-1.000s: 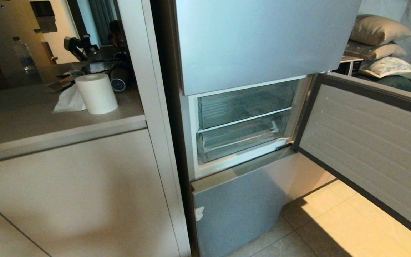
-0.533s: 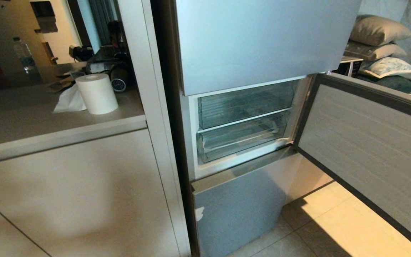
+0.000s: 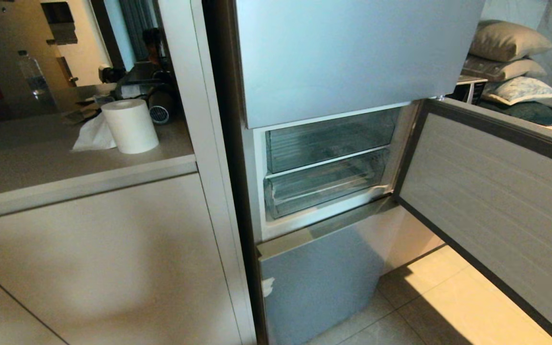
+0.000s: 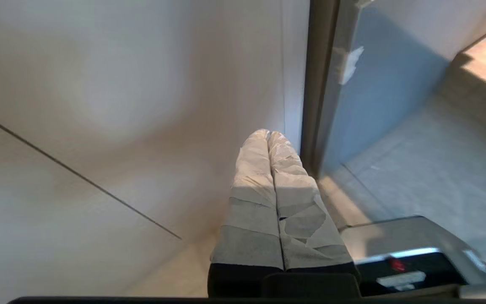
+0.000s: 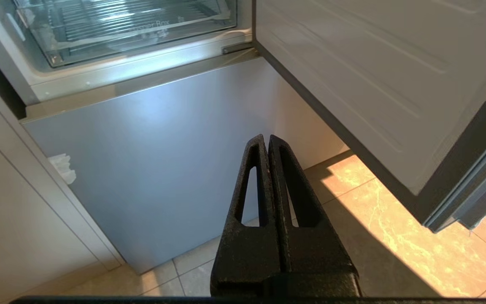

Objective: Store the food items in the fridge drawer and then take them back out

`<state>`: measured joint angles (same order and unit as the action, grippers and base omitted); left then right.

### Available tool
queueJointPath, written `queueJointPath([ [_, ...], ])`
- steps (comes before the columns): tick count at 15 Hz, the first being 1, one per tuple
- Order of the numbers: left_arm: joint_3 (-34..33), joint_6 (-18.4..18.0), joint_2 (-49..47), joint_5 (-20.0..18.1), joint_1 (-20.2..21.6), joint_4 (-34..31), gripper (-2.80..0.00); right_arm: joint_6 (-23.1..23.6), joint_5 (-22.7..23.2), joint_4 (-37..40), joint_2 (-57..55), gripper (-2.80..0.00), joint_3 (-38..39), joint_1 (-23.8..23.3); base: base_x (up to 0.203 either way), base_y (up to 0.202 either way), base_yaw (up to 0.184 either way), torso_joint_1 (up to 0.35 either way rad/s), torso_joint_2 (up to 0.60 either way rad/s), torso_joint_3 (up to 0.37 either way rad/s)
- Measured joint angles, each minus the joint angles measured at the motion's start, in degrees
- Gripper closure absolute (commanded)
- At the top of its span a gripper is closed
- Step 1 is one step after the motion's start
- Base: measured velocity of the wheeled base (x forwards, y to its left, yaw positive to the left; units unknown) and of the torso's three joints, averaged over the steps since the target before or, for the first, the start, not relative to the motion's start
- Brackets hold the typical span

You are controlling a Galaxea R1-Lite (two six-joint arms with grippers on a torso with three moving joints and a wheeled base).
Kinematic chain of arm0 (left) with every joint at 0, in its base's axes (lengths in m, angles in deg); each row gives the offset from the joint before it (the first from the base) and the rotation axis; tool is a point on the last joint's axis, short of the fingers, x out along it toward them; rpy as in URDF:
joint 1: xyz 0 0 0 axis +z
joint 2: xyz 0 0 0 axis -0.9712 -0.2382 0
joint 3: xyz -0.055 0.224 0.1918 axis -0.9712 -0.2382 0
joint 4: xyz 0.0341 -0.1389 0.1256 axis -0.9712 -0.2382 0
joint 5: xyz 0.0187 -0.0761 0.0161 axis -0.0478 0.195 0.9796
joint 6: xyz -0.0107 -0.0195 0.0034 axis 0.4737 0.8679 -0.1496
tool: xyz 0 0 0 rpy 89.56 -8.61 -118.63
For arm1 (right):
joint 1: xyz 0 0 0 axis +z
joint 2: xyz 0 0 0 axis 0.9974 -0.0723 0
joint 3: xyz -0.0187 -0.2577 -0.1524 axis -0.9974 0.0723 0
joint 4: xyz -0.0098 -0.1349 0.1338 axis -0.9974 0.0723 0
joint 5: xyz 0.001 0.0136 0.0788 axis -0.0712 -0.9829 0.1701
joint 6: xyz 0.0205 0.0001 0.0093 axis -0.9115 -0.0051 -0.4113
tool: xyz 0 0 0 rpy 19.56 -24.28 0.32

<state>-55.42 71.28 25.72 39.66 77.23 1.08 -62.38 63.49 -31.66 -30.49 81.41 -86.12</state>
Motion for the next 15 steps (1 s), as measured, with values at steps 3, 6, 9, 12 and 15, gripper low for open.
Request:
queueJointPath([
  [3, 0.1, -1.3, 5.2, -1.0, 0.0, 0.0, 0.00, 0.3, 0.0, 0.0, 0.0, 0.00, 0.0, 0.0, 0.000, 0.000, 0.000, 0.000, 0.00, 0.000],
  [6, -1.1, 2.4, 11.4, -0.3, -0.6, 2.9, 0.00, 0.9, 0.1, 0.0, 0.0, 0.00, 0.0, 0.0, 0.000, 0.000, 0.000, 0.000, 0.00, 0.000],
  [9, -1.8, 10.1, 13.4, 2.3, -0.9, 4.3, 0.00, 0.2, 0.0, 0.0, 0.0, 0.00, 0.0, 0.0, 0.000, 0.000, 0.000, 0.000, 0.00, 0.000],
  [12, -1.9, 10.3, 14.0, 2.3, -1.0, 4.4, 0.00, 0.1, 0.0, 0.0, 0.0, 0.00, 0.0, 0.0, 0.000, 0.000, 0.000, 0.000, 0.00, 0.000],
  [15, -1.9, 10.3, 14.0, 2.3, -0.9, 4.4, 0.00, 0.8, 0.0, 0.1, 0.0, 0.00, -0.1, 0.0, 0.000, 0.000, 0.000, 0.000, 0.00, 0.000],
])
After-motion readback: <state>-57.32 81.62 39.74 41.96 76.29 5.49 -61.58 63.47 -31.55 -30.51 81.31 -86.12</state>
